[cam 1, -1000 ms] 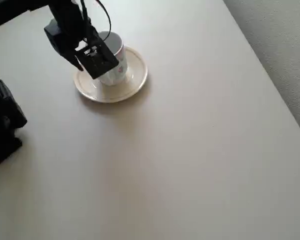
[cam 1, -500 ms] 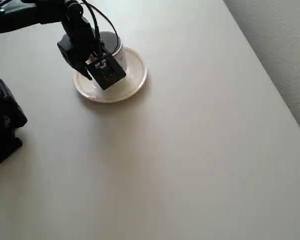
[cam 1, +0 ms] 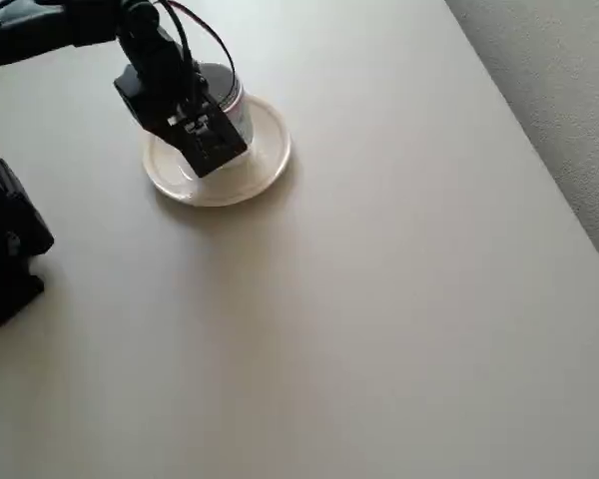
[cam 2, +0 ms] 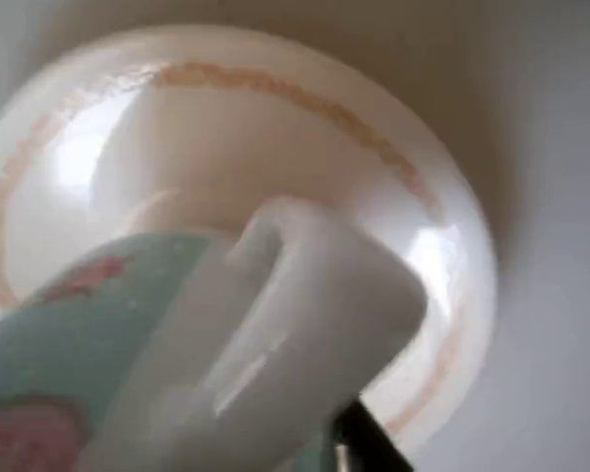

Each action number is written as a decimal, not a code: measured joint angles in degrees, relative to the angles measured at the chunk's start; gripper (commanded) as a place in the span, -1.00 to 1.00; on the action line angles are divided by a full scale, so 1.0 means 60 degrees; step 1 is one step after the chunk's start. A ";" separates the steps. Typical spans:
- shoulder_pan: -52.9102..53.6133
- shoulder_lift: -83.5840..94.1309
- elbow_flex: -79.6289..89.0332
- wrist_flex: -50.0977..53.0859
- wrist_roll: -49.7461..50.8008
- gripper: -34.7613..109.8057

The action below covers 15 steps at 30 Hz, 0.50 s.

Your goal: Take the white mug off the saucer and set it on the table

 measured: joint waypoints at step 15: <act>0.2461 0.2959 -0.1611 0.2856 -0.2227 -0.54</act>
